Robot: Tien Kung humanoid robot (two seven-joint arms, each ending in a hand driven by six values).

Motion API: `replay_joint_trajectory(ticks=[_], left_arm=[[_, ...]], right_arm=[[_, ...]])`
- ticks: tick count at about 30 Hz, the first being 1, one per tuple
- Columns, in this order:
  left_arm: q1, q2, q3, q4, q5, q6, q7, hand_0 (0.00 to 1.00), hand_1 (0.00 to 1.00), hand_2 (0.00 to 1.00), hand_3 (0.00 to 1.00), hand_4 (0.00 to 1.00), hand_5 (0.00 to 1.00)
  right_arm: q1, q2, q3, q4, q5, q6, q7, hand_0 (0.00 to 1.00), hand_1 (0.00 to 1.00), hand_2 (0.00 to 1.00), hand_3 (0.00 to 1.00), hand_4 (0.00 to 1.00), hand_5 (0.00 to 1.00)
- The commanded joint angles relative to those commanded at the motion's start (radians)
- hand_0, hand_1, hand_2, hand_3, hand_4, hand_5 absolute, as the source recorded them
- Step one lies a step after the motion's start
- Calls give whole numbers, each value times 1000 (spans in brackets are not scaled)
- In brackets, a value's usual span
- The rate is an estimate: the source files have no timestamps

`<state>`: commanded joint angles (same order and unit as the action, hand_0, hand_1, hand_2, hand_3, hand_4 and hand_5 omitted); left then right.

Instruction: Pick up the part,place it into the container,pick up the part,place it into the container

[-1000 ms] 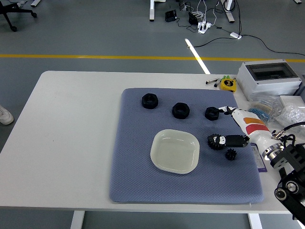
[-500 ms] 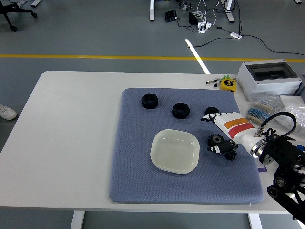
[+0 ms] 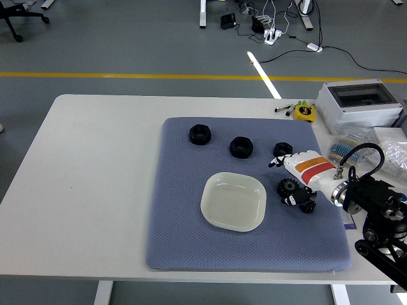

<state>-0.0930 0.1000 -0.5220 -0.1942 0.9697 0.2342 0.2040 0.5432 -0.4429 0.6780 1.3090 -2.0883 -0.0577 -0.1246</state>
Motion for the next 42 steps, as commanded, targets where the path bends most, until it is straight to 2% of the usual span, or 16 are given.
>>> replay_joint_trajectory(ticks=[1,6,7,9,12,13,18,19,24,25,30,31,36,37,42], left_arm=[[0,0,0,0,0,0,0,662,529,547,562,629,602],[-1,0,-3,0,5,-2,2,662,529,547,562,629,602],[0,0,-2,0,5,-1,2,663,530,546,561,631,603],[0,0,-3,0,4,-2,2,663,530,546,561,631,603],[0,1,-3,0,5,-2,2,663,530,546,561,631,603],[0,1,-3,0,6,-2,2,663,528,546,561,632,602],[0,2,-5,0,7,-2,2,663,528,546,561,632,602],[0,2,-5,0,8,-2,2,663,528,544,560,632,601],[0,3,-5,0,9,-3,3,663,528,544,560,632,601],[0,3,-5,0,9,-3,3,662,528,544,561,633,601],[1,2,-6,0,12,-3,4,662,528,544,561,633,601],[1,2,-7,0,13,-4,4,663,527,543,560,633,600],[0,2,-6,0,13,-3,4,663,527,543,560,633,600],[0,2,-6,-1,12,-4,4,663,527,543,560,633,601],[-1,3,-6,-1,14,-4,4,663,527,543,560,633,601]], right_arm=[[9,1,-8,-12,10,1,1,475,610,695,727,988,189],[39,8,-27,-59,37,18,1,475,610,695,727,988,189],[43,8,-30,-64,42,23,2,442,595,679,682,972,190],[51,9,-36,-74,51,35,3,442,595,679,682,972,190],[60,11,-42,-82,58,50,4,442,595,679,682,972,190],[63,11,-44,-85,62,56,4,391,564,632,610,935,185],[72,13,-47,-99,78,81,7,391,564,632,610,935,185],[72,13,-47,-101,80,83,7,337,502,576,564,888,170],[73,12,-45,-111,86,82,12,337,502,576,564,888,170],[73,12,-45,-112,85,81,13,296,457,520,524,774,150],[72,14,-47,-116,78,75,14,296,457,520,524,774,150],[72,14,-47,-117,75,74,14,283,442,495,517,692,155],[72,14,-49,-122,72,65,16,283,442,495,517,692,155],[72,14,-49,-122,71,62,16,213,405,457,512,778,66],[70,14,-45,-117,63,41,19,213,405,457,512,778,66]])
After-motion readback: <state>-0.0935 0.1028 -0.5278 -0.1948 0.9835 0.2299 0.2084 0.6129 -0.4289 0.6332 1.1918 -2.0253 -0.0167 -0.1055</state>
